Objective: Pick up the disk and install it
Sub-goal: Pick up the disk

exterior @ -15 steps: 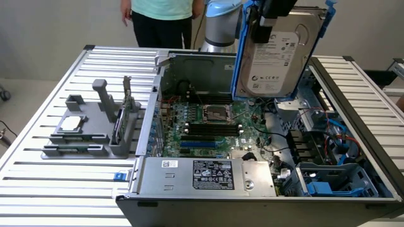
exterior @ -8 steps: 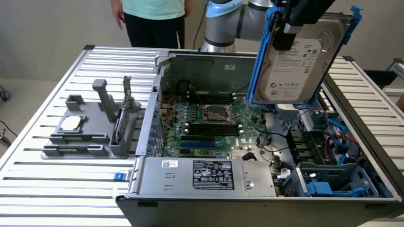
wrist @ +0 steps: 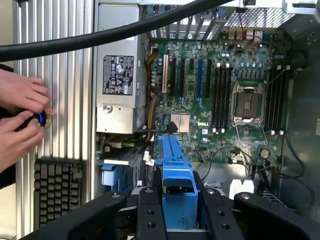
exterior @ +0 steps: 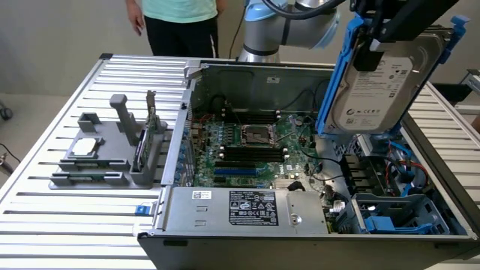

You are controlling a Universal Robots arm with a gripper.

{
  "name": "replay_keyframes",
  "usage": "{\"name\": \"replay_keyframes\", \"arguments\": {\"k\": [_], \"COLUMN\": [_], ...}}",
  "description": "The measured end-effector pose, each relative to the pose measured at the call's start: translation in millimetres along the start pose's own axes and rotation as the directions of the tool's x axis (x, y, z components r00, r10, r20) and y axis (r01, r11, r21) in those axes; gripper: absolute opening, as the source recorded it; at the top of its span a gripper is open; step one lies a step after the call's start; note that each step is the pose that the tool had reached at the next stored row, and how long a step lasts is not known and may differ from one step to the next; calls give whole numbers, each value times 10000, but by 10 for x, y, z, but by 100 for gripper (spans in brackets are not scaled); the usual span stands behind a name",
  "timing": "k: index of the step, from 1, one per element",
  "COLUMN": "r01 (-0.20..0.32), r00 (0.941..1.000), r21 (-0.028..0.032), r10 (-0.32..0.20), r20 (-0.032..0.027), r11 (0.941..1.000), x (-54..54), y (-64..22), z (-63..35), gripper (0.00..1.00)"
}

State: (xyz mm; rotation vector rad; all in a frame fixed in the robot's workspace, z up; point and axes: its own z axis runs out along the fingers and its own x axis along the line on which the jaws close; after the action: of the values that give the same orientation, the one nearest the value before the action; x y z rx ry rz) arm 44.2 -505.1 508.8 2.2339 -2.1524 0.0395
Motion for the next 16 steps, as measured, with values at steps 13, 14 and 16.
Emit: {"name": "replay_keyframes", "arguments": {"k": [13, 14, 16], "r01": [-1, -1, -1], "r00": [10000, 10000, 10000], "r21": [0, 0, 0], "r10": [1, 1, 1], "r20": [1, 0, 0], "r11": [10000, 10000, 10000], "x": [343, 372, 431], "y": [-372, -394, -441], "z": [62, 68, 79], "gripper": [33, 33, 33]}}
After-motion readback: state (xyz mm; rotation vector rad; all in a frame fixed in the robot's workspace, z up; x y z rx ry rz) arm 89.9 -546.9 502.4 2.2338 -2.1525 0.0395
